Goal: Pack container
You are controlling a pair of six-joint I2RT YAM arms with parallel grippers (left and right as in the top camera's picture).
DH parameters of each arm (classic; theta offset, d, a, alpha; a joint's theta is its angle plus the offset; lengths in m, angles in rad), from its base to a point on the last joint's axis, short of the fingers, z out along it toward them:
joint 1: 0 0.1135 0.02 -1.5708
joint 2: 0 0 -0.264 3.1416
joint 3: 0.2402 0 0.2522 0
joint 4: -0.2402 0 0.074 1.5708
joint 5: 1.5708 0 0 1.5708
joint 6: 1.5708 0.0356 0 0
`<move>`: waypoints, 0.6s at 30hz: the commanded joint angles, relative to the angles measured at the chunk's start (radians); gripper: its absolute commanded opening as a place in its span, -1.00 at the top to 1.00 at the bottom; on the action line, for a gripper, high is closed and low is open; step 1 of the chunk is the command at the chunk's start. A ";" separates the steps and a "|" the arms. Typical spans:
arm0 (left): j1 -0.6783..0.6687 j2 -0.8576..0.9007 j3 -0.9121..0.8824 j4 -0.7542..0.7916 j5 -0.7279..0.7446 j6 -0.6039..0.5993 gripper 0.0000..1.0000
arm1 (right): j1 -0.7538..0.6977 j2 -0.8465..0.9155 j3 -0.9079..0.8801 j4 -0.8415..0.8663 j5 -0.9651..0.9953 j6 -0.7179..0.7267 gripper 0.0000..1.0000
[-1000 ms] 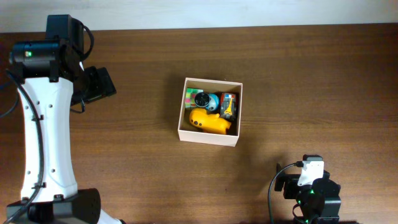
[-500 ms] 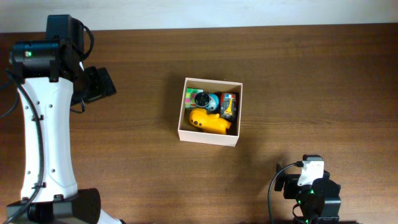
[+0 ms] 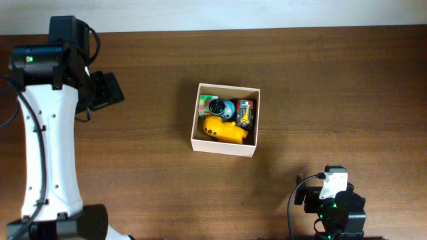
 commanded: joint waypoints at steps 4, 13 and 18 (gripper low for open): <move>-0.050 -0.266 -0.165 0.120 -0.229 0.064 -0.98 | -0.008 -0.010 -0.010 0.003 -0.012 -0.007 -0.97; -0.062 -0.714 -0.786 0.787 -0.098 0.460 -0.98 | -0.008 -0.010 -0.010 0.003 -0.012 -0.007 -0.97; -0.061 -0.987 -1.125 0.982 -0.082 0.502 -0.98 | -0.008 -0.010 -0.010 0.003 -0.012 -0.007 -0.97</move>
